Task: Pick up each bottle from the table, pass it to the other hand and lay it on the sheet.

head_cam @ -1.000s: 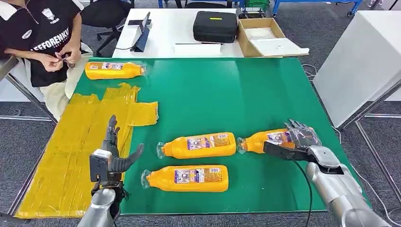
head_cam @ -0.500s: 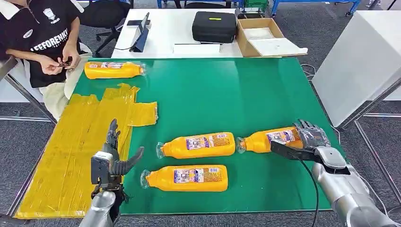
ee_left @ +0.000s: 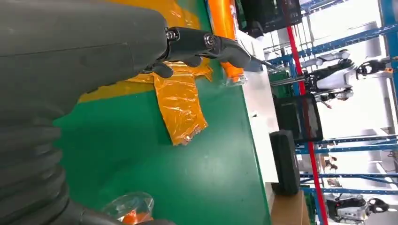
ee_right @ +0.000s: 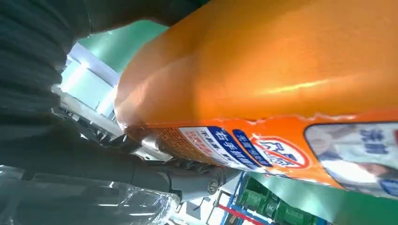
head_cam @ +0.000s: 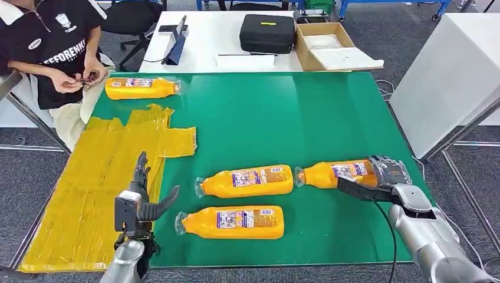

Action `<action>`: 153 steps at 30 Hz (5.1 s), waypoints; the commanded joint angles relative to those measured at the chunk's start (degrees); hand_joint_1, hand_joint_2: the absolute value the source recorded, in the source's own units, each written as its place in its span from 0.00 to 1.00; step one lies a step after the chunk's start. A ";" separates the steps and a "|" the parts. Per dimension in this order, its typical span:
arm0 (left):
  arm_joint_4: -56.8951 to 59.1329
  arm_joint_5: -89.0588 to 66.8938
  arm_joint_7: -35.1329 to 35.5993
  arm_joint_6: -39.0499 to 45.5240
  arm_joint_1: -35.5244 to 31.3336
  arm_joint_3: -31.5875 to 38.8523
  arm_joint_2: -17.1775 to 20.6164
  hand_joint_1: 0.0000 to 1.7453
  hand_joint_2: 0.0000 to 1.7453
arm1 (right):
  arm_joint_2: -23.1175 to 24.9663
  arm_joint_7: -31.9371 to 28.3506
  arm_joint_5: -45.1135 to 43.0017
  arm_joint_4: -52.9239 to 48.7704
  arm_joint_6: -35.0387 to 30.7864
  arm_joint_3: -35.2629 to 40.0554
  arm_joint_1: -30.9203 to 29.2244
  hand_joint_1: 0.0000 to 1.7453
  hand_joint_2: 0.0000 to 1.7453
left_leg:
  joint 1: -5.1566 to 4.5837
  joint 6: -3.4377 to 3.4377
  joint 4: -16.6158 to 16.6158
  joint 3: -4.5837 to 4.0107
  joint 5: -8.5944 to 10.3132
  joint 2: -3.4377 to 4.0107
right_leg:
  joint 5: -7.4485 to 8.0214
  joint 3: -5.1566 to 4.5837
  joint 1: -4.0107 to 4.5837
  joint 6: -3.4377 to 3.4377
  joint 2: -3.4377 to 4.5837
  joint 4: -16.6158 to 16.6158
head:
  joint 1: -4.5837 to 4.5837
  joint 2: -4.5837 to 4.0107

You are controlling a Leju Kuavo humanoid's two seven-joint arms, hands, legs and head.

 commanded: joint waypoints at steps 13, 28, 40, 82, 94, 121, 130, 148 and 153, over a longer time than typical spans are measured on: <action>7.33 2.32 -0.53 -0.09 -4.35 0.29 1.29 0.00 1.00 | 3.69 4.00 -1.89 -2.99 -13.25 -5.74 2.72 1.00 1.00 | 0.11 -0.28 -0.05 0.05 0.00 0.04 | 0.04 0.08 0.11 -0.17 -0.02 -0.10 | 0.00 0.00; 4.41 1.22 0.89 0.28 -2.68 2.18 0.58 0.00 1.00 | 7.27 8.96 -4.17 -15.70 -19.56 -10.47 7.87 1.00 1.00 | 0.10 -0.26 0.00 -0.44 -0.02 0.05 | -0.01 -0.37 0.08 -0.13 0.03 -0.01 | -0.02 0.00; 0.50 -0.05 1.53 -1.25 0.86 1.01 0.06 0.00 1.00 | 14.84 -9.37 -28.91 -34.08 -27.40 -15.37 20.04 1.00 1.00 | 0.14 -0.32 -0.02 -0.46 -0.09 0.00 | -0.07 -0.37 0.12 -0.19 0.00 -0.03 | -0.02 0.00; -0.08 13.18 13.56 -25.02 -8.76 -17.15 -1.53 0.00 1.00 | 29.68 -25.44 -56.74 -36.95 -6.11 4.24 21.79 1.00 1.00 | 0.23 -0.45 0.04 -0.60 0.03 -0.25 | -0.09 -0.47 0.17 -0.24 -0.29 0.02 | 0.00 0.02; -1.58 12.98 12.22 -22.03 -9.50 -16.45 -1.60 0.00 1.00 | 29.52 -24.27 -54.47 -36.69 -6.31 3.79 22.98 1.00 1.00 | 0.19 -0.37 -0.01 -0.57 0.01 -0.18 | -0.10 -0.48 0.13 -0.18 -0.19 -0.01 | 0.00 0.00; -21.35 12.75 12.68 -19.62 -3.84 -17.23 0.48 0.00 1.00 | 29.41 -23.70 -53.70 -36.21 -9.51 1.52 25.18 1.00 1.00 | 0.20 -0.42 -0.05 -0.48 -0.03 -0.09 | -0.10 -0.40 0.14 -0.21 -0.12 -0.05 | 0.00 0.00; -21.38 12.00 12.89 -19.52 -3.11 -16.12 -0.13 0.00 1.00 | 28.68 -24.27 -58.51 -46.36 -17.29 -8.71 23.80 1.00 1.00 | 0.14 -0.33 0.02 -0.69 0.05 -0.17 | -0.07 -0.62 0.07 -0.15 -0.18 0.04 | 0.00 0.00; -22.19 11.39 11.61 -20.39 -0.91 -16.78 0.66 0.00 1.00 | 30.71 -26.72 -56.01 -30.70 -22.81 -5.25 15.27 1.00 1.00 | 0.22 -0.43 -0.04 -0.49 -0.02 0.09 | -0.03 -0.46 0.14 -0.21 0.06 -0.01 | 0.00 0.00; -23.63 11.25 10.72 -19.74 -0.61 -18.44 1.38 0.00 1.00 | 31.76 -26.72 -53.51 -24.80 -23.12 -1.44 12.17 1.00 1.00 | 0.18 -0.34 -0.04 -0.57 0.02 0.04 | -0.03 -0.54 0.10 -0.16 0.04 0.00 | 0.00 0.00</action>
